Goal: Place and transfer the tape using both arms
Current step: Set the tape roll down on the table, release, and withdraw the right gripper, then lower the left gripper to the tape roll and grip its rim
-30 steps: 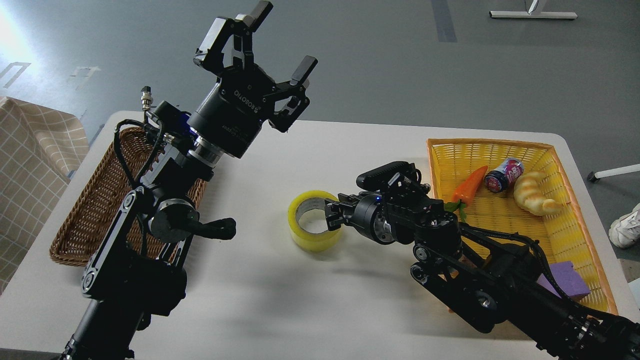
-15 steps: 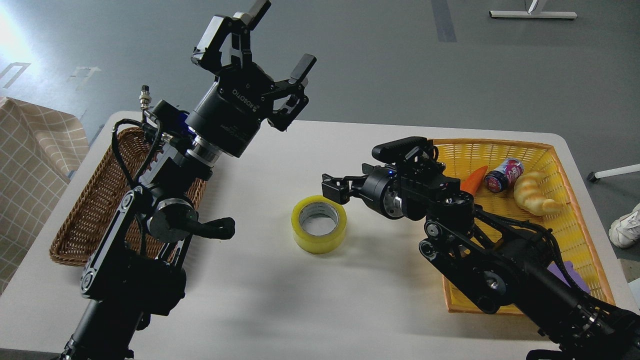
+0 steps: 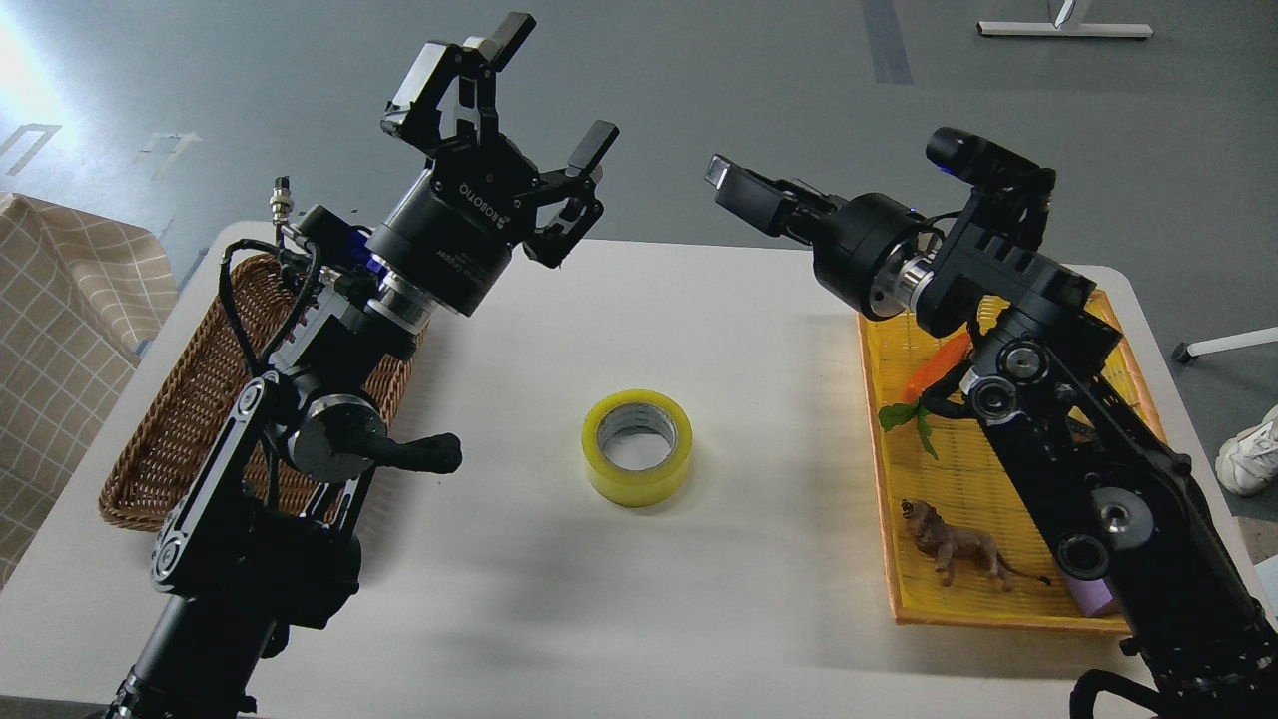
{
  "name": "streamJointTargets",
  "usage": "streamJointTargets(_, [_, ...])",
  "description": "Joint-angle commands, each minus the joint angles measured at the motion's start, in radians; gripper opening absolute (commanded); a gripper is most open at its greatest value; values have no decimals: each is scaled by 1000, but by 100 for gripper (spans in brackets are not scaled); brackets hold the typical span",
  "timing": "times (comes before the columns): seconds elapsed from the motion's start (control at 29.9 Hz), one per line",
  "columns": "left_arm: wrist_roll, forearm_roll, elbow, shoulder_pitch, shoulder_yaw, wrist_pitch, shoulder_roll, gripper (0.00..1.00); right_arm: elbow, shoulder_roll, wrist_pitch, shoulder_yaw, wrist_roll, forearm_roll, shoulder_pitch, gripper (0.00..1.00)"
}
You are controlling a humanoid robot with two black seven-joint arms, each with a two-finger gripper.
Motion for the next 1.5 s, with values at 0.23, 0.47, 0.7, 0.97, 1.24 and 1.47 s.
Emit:
streamJointTargets(0.23, [-18,-3,16,4,-9,13,16,99,26,2,0,254,5,712,-158,100])
streamJointTargets(0.47, [-41,-4,47,37,-23,37,-55,99,68,32,0,409,8,840,-253,100])
streamJointTargets(0.7, [-136,99,84,41,0,39,-40,99,80,32,0,443,8,862,-286,100])
streamJointTargets(0.97, [-215,704,104,45,40,46,66,99,65,32,0,443,8,862,-278,100])
streamJointTargets(1.24, [-211,710,77,47,69,106,155,99,68,32,0,443,6,862,-272,100])
streamJointTargets(1.47, [-210,1072,77,44,230,128,240,99,78,32,0,438,-6,860,-260,100])
